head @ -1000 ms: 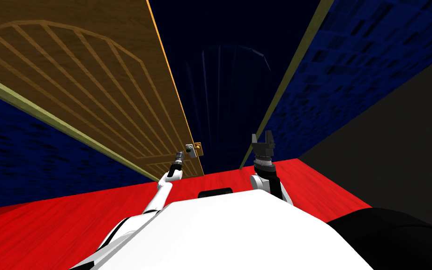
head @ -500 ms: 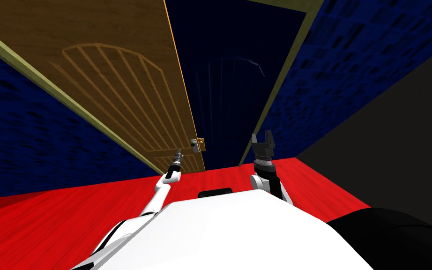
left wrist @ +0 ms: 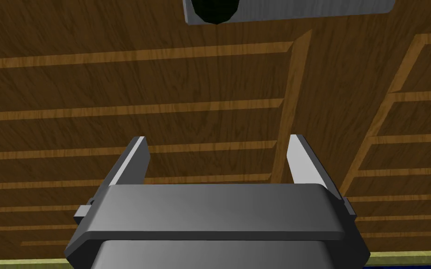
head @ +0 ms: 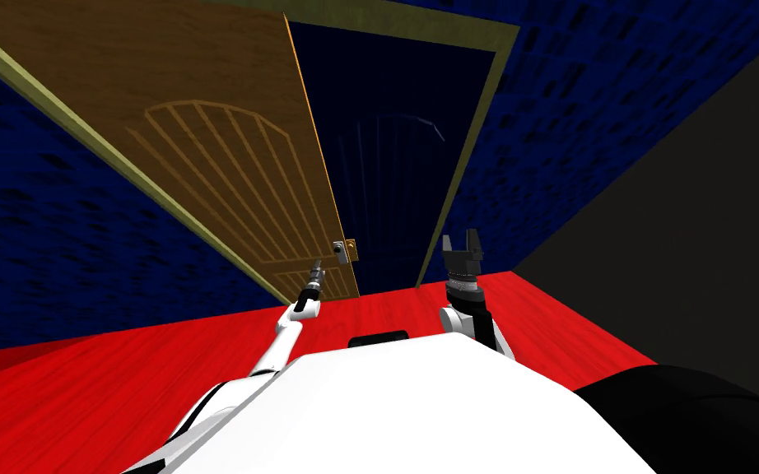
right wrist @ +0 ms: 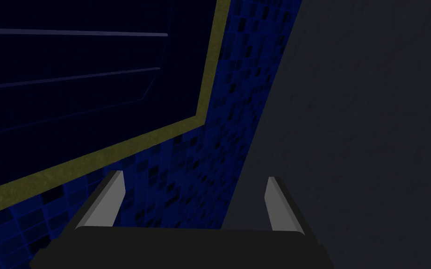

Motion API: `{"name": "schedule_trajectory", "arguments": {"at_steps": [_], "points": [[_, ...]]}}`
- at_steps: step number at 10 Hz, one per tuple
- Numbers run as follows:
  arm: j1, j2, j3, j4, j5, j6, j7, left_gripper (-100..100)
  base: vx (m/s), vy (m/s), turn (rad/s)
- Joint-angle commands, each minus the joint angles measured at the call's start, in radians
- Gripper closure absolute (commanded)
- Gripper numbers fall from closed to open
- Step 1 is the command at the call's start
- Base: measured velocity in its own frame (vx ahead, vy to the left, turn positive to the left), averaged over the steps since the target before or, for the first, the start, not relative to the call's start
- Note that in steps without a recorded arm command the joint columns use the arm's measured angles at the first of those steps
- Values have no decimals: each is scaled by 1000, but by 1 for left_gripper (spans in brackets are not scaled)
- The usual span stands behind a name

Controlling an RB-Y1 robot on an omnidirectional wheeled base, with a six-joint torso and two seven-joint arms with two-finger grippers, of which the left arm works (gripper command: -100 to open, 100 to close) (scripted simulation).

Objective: Pull the door open

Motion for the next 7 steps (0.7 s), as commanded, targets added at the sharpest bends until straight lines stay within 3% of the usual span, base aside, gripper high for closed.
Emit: {"name": "schedule_trajectory", "arguments": {"at_steps": [1, 3, 7], "points": [[19, 23, 29, 4, 5, 10, -4, -100, -17, 82, 236], [28, 43, 57, 17, 11, 16, -9, -100, 89, 86, 101], [17, 35, 55, 16, 10, 18, -11, -100, 120, -13, -31]]}}
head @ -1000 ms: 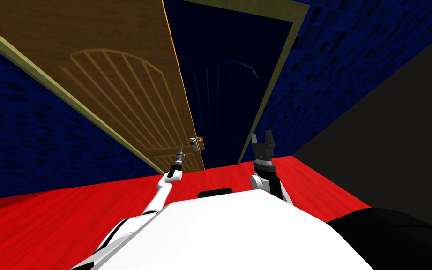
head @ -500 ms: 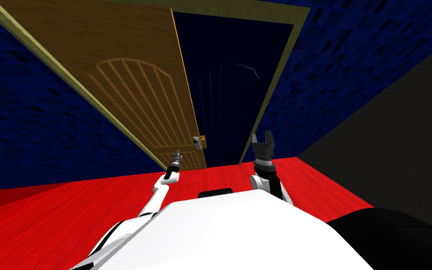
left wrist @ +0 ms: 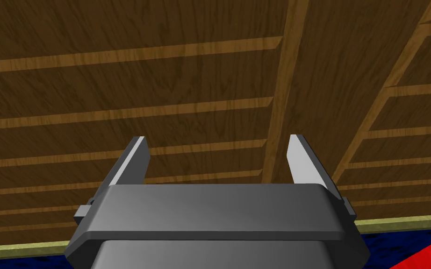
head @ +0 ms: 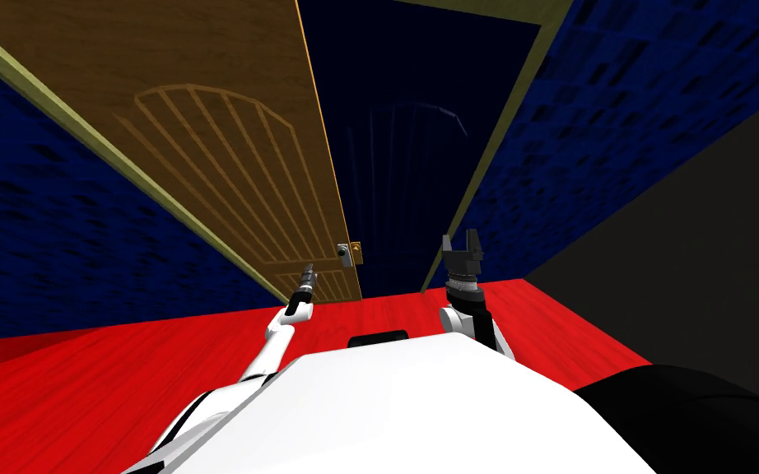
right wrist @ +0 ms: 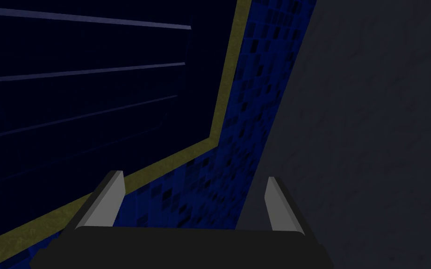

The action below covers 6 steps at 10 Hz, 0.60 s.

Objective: Pull the door open

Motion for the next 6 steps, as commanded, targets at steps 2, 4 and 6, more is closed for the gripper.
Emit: {"name": "schedule_trajectory", "arguments": {"at_steps": [2, 4, 6], "points": [[-18, -16, -14, -8, -3, 0, 0, -100, 177, -56, -111], [-37, -36, -33, -16, -7, -2, -1, -100, 209, -78, -148], [-46, -45, -37, -11, -8, -6, -4, -100, 157, -110, -130]]}}
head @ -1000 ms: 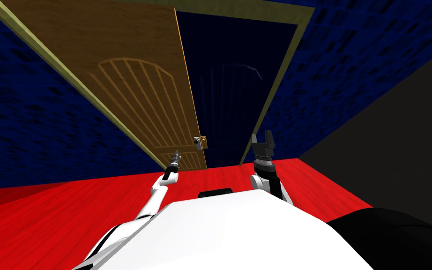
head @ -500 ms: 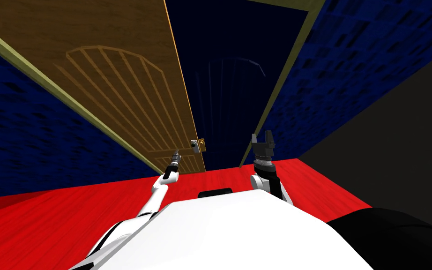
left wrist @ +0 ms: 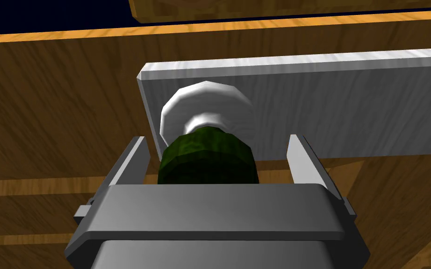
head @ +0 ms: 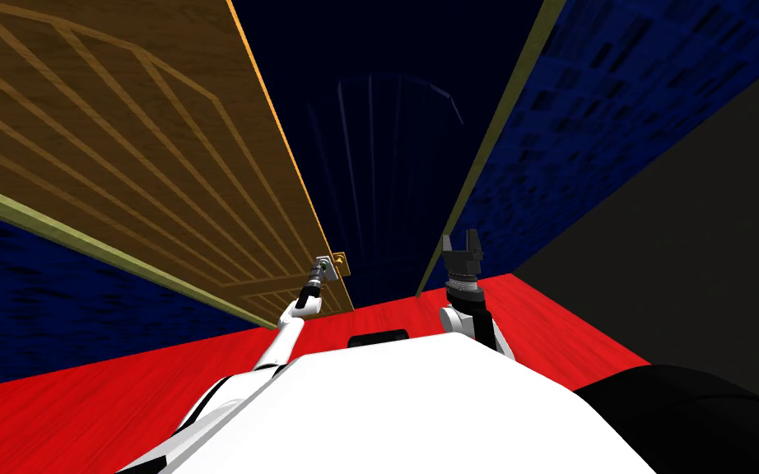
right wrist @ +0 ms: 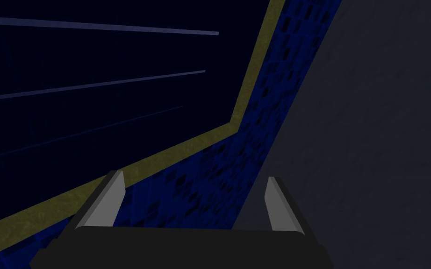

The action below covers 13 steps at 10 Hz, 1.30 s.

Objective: Pull the door open

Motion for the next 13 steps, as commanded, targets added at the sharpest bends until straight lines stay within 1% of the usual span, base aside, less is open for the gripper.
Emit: {"name": "schedule_trajectory", "arguments": {"at_steps": [1, 6, 7, 8, 10, 11, 13], "points": [[2, 2, 2, -1, 0, 3, 0, 100, -7, 14, 42], [2, 2, 2, -1, 0, 3, 0, 100, -20, 11, -9], [18, 16, 11, 5, 3, 3, 2, 100, -104, 80, 63], [22, 21, 13, 7, 3, 3, 3, 100, -173, 97, 100], [35, 38, 19, 11, 6, 3, 9, 100, -181, 76, 113], [38, 26, -1, -21, 3, 10, 14, -100, -220, 18, -91], [37, 19, -29, -39, -1, 7, 26, -100, -213, -1, -101]]}}
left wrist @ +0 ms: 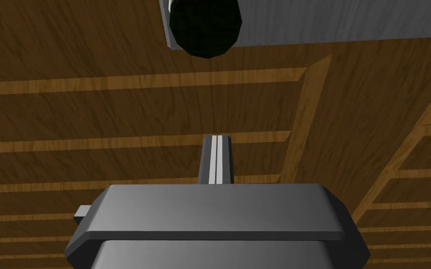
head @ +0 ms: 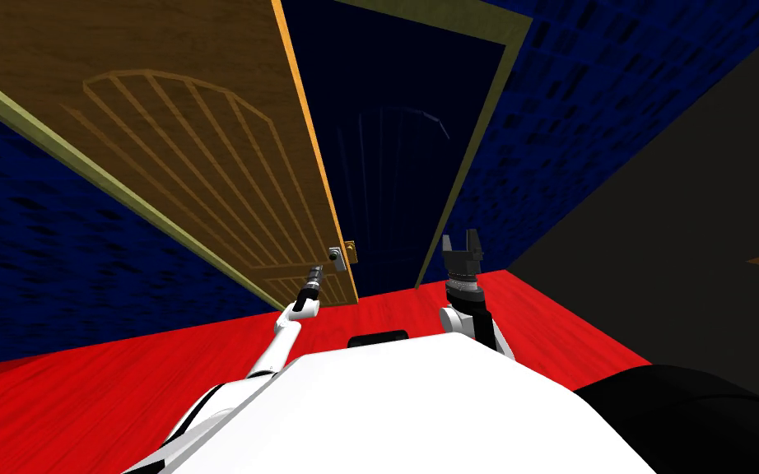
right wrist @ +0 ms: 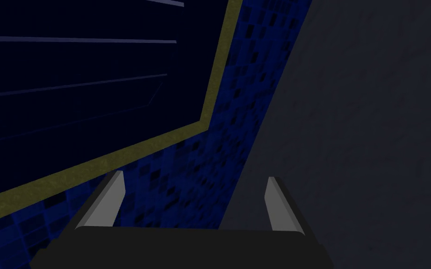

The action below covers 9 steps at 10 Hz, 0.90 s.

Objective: Pull the door open

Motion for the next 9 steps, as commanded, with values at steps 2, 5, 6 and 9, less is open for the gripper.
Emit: {"name": "schedule_trajectory", "arguments": {"at_steps": [2, 5, 6, 9], "points": [[-1, -7, -32, -19, -3, -6, 16, -100, -180, -12, -86], [0, -14, -49, -30, -6, -9, 21, -100, -148, -17, -48], [19, 4, -23, -11, -1, -10, 18, -100, -8, 78, 205], [26, 13, -3, 4, 2, -11, 12, -100, 131, 103, 62]]}}
